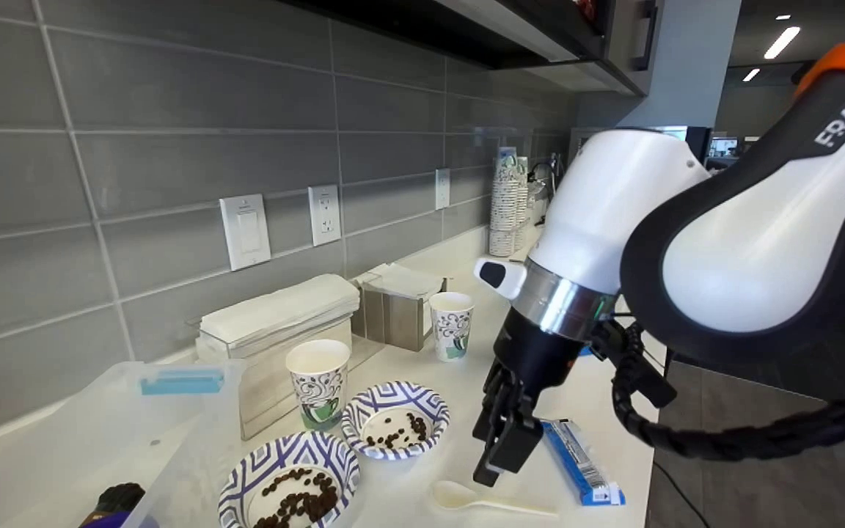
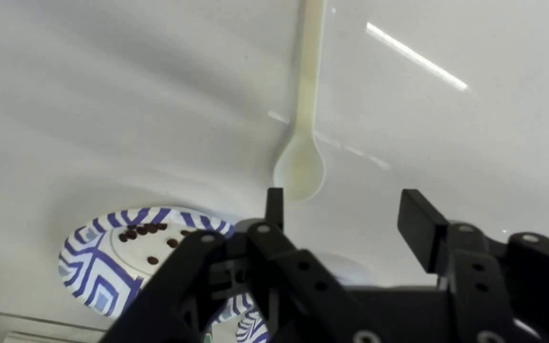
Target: Use the white spoon to place some contents from the bowl on the left into the bowl on the right.
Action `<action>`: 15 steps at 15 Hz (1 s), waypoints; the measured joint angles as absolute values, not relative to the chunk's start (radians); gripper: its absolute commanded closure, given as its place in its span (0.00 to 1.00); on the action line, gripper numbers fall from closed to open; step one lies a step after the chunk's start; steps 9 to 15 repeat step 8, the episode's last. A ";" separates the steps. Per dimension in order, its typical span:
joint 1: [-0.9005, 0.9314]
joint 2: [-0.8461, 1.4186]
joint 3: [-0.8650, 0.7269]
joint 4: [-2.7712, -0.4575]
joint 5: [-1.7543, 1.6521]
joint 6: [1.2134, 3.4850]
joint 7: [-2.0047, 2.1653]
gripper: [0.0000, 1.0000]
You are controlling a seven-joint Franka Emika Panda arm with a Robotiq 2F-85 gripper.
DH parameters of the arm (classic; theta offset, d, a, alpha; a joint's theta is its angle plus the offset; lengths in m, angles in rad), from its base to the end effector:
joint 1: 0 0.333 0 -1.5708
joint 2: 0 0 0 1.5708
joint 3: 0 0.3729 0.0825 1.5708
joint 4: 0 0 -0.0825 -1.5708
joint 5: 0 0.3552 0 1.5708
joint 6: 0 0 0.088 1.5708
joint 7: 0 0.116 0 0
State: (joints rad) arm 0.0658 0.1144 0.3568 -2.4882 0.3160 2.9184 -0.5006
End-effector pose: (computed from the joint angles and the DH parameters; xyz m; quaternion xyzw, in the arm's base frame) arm 0.4595 0.1842 0.3499 -0.9381 -0.2991 -0.1588 0.0722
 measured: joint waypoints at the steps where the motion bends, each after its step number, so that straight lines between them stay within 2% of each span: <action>1: 0.078 0.082 0.328 -2.473 0.248 2.858 -0.427 0.00; 6: 0.114 -0.055 0.256 -2.301 0.060 2.482 -0.142 0.00; 15: 0.125 -0.072 0.251 -2.274 0.059 2.458 -0.137 0.00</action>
